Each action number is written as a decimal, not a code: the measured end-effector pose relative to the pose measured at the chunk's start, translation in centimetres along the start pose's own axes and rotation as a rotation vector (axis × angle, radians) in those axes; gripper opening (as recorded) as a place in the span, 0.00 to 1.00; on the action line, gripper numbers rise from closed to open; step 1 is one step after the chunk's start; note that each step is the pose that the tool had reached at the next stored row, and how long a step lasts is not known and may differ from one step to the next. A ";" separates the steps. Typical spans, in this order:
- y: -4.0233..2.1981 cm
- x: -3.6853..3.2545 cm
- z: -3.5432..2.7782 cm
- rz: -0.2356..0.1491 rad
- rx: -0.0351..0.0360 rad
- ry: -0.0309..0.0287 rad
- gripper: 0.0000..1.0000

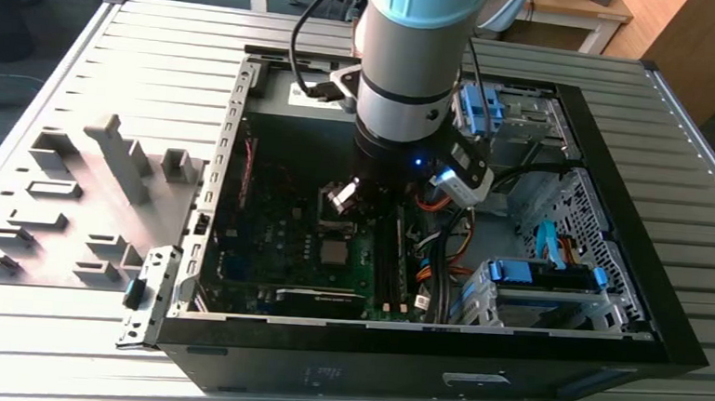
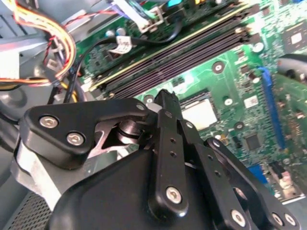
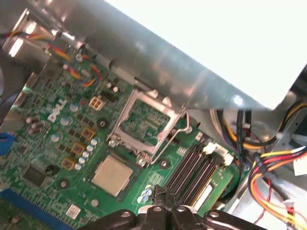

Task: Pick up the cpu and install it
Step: 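Close the cpu cover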

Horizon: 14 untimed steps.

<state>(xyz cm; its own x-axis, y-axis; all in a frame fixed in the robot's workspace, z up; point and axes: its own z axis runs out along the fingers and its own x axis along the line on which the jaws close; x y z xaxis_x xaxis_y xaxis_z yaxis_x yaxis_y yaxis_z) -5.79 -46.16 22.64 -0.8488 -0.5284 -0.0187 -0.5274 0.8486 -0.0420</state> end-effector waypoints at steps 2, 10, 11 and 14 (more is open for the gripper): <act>0.24 -0.15 0.04 0.000 -0.0001 -0.0003 0.11; 1.18 -0.86 0.41 -0.002 -0.0037 -0.0052 0.11; 1.40 -0.99 0.46 -0.002 -0.0036 -0.0057 0.11; 1.98 -1.32 0.70 -0.002 -0.0021 -0.0077 0.11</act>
<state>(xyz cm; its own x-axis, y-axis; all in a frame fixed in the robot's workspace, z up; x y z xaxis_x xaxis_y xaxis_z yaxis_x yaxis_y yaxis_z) -5.68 -43.80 21.89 -0.8473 -0.5305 -0.0263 -0.5294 0.8475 -0.0399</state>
